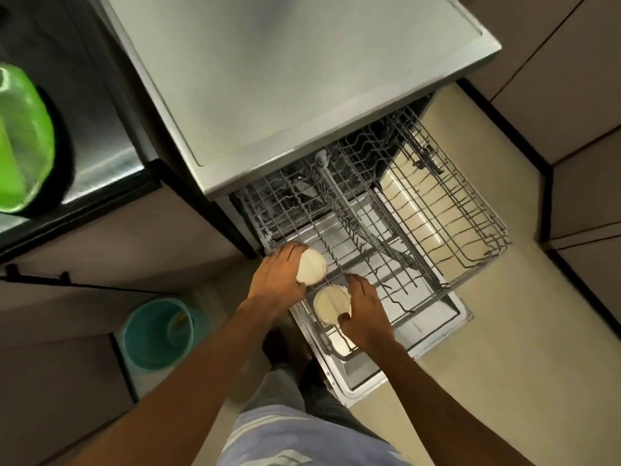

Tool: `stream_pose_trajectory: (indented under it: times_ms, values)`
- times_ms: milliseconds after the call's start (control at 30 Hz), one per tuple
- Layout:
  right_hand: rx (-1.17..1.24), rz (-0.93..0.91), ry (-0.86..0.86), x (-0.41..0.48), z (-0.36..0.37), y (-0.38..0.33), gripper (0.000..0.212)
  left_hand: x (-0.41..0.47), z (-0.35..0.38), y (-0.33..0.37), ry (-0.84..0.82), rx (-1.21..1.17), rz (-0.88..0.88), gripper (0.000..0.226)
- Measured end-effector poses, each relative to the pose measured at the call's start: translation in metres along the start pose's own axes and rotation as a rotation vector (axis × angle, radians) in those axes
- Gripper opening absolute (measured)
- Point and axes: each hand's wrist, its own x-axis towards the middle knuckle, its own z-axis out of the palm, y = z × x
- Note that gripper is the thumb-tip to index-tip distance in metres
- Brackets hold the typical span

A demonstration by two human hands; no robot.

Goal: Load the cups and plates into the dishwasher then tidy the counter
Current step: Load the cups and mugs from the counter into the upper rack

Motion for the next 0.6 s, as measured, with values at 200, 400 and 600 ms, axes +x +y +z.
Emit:
stream_pose_trajectory:
  times_ms: [200, 400, 600]
  values:
    - [0.136, -0.187, 0.248, 0.000, -0.047, -0.047, 0.047, -0.048, -0.041, 0.000, 0.276, -0.106, -0.032, 0.062]
    - [0.144, -0.407, 0.403, 0.014, -0.076, -0.116, 0.038, -0.083, -0.093, -0.020, 0.519, -0.124, -0.101, 0.058]
    - [0.212, -0.591, 0.491, 0.036, -0.082, -0.198, 0.032, -0.101, -0.146, -0.068, 0.738, -0.154, -0.129, 0.053]
